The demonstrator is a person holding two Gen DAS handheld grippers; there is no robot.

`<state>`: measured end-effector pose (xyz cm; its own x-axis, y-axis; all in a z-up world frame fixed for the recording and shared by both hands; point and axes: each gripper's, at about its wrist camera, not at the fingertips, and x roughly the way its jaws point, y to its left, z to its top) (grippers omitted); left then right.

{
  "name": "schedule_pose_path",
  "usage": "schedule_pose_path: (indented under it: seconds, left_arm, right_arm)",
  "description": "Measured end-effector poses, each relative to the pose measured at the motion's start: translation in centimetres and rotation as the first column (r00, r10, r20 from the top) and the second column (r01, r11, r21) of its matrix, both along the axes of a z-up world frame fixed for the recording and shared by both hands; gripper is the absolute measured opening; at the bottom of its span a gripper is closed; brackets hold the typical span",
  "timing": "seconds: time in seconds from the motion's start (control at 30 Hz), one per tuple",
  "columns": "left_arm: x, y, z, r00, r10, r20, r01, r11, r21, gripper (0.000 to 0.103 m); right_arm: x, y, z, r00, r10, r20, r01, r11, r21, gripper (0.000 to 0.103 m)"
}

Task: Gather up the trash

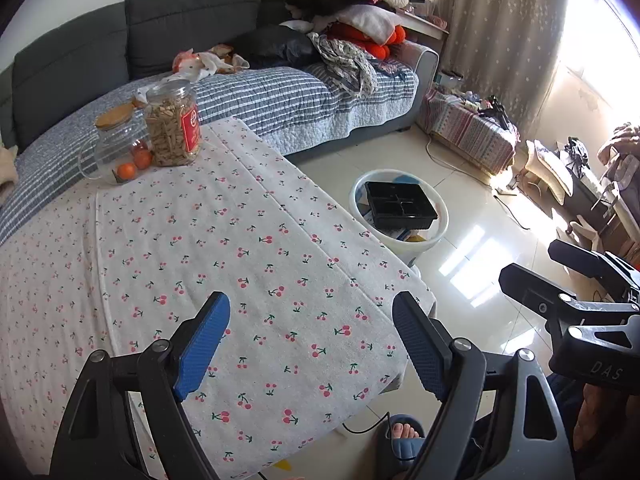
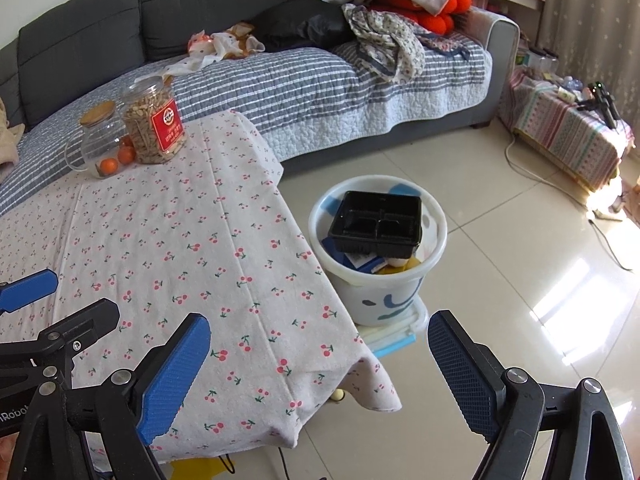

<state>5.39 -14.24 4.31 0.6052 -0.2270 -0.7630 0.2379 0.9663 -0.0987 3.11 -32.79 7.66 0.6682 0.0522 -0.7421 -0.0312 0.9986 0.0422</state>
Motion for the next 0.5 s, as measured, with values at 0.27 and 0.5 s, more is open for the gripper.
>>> schedule_pose_path:
  seconds: [0.27, 0.5]
  left_arm:
    - [0.05, 0.02, -0.15, 1.000, 0.002, -0.005, -0.002, 1.000, -0.002, 0.086]
    - [0.14, 0.03, -0.17, 1.000, 0.007, -0.003, -0.007, 1.000, -0.001, 0.088]
  right_arm:
    - [-0.03, 0.15, -0.06, 1.000, 0.009, -0.002, -0.009, 1.000, -0.006, 0.092]
    - [-0.07, 0.44, -0.05, 1.000, 0.011, 0.001, -0.011, 1.000, -0.018, 0.092]
